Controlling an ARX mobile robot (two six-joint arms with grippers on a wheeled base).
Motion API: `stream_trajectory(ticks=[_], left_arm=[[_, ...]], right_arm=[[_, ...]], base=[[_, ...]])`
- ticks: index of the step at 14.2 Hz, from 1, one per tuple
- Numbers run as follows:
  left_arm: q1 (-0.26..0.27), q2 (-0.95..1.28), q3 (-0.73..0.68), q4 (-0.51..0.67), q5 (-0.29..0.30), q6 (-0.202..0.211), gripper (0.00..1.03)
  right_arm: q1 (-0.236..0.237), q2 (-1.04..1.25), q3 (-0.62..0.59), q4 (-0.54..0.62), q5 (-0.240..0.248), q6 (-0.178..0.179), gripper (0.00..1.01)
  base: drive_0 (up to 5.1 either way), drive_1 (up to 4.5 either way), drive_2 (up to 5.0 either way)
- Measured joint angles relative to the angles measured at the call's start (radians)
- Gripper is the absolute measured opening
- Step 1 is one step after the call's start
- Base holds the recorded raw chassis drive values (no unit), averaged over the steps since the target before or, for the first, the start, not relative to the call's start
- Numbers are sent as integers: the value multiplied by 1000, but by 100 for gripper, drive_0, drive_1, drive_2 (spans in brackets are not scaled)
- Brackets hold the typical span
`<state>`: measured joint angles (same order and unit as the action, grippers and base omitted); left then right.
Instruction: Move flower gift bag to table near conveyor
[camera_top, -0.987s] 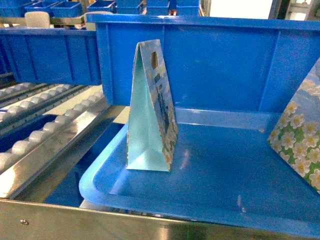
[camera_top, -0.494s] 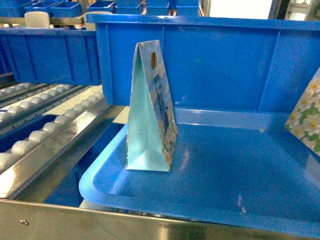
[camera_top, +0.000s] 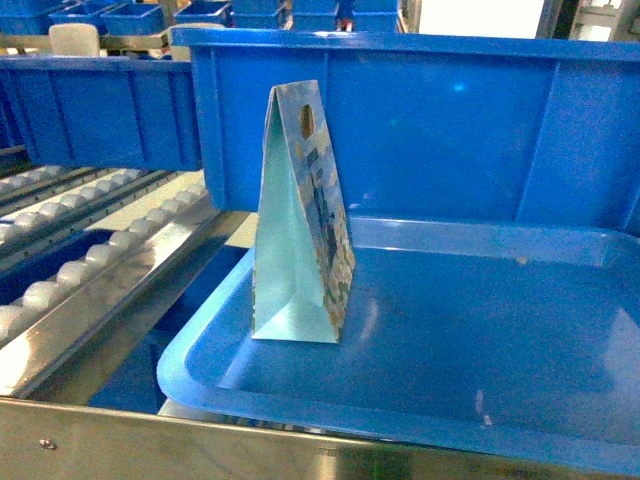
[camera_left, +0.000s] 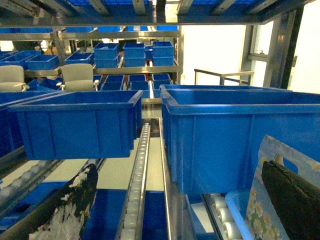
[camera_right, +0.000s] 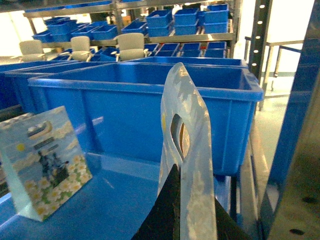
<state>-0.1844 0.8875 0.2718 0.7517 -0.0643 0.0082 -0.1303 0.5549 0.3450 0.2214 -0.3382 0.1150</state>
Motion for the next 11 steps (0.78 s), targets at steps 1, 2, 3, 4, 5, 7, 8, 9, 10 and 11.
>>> stream_trajectory(ticks=[1, 2, 3, 4, 5, 7, 8, 9, 10, 11], left_arm=[[0, 0, 0, 0, 0, 0, 98], [0, 0, 0, 0, 0, 0, 98], [0, 0, 0, 0, 0, 0, 98], [0, 0, 0, 0, 0, 0, 98], [0, 0, 0, 0, 0, 0, 98], [0, 0, 0, 0, 0, 0, 98], [0, 0, 0, 0, 0, 0, 98], [0, 0, 0, 0, 0, 0, 98], [0, 0, 0, -1, 0, 0, 98], [0, 0, 0, 3, 0, 0, 98]], right_arm=[[0, -47, -13, -40, -26, -3, 2], [-1, -108, -29, -96, -38, -11, 2], [-1, -166, -42, -153, -45, -19, 2], [-9, -217, -54, -204, -46, -26, 2], [-27, -255, -67, -227, -49, -31, 2], [-102, -275, -86, -141, -49, -38, 2], [-129, -274, -97, -101, -37, -41, 2], [-134, -273, -101, -82, -5, -41, 2], [-135, -273, -101, -82, -5, -41, 2], [-135, -273, -101, -82, -6, -41, 2]], base=[[0, 0, 0], [0, 0, 0], [0, 0, 0], [0, 0, 0], [0, 0, 0], [0, 0, 0], [0, 0, 0], [0, 0, 0], [0, 0, 0], [0, 0, 0]])
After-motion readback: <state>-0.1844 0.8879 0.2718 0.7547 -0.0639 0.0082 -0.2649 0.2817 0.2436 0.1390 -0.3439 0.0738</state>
